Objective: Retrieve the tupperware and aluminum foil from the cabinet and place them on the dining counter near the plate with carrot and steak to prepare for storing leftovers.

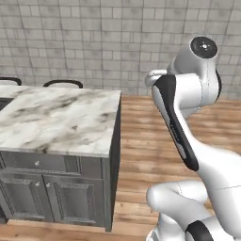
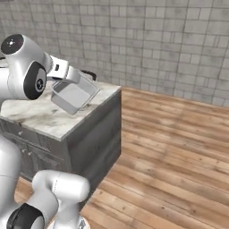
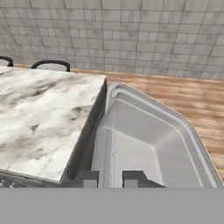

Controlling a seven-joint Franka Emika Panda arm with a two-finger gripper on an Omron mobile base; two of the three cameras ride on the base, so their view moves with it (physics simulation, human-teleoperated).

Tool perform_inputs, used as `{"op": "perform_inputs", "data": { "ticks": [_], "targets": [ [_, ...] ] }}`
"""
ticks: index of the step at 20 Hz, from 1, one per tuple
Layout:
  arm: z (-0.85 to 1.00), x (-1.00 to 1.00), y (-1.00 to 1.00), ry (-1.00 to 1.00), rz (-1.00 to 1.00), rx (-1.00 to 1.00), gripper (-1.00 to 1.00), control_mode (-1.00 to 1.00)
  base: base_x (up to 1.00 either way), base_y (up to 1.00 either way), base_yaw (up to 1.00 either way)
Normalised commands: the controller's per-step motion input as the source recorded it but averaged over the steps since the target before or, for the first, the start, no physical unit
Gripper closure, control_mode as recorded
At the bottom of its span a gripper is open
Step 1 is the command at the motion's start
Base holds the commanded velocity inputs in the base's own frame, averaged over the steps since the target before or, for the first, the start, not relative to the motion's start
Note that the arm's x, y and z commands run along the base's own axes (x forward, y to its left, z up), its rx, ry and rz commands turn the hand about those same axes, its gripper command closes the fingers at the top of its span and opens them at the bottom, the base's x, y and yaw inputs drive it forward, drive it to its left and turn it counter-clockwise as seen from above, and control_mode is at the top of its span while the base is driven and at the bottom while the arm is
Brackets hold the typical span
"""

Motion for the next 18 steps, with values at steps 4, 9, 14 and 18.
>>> {"op": "perform_inputs", "data": {
  "ticks": [4, 9, 14, 18],
  "targets": [
    [0.0, 0.0, 0.0, 0.0, 0.0, 0.0, 1.0, 1.0, 1.0, -1.0, 0.18],
    [0.0, 0.0, 0.0, 0.0, 0.0, 0.0, 1.0, 1.0, 1.0, -1.0, 0.2],
    [0.0, 0.0, 0.0, 0.0, 0.0, 0.0, 1.0, 1.0, 1.0, -1.0, 0.22],
    [0.0, 0.0, 0.0, 0.0, 0.0, 0.0, 1.0, 1.0, 1.0, -1.0, 0.25]
  ]
}}
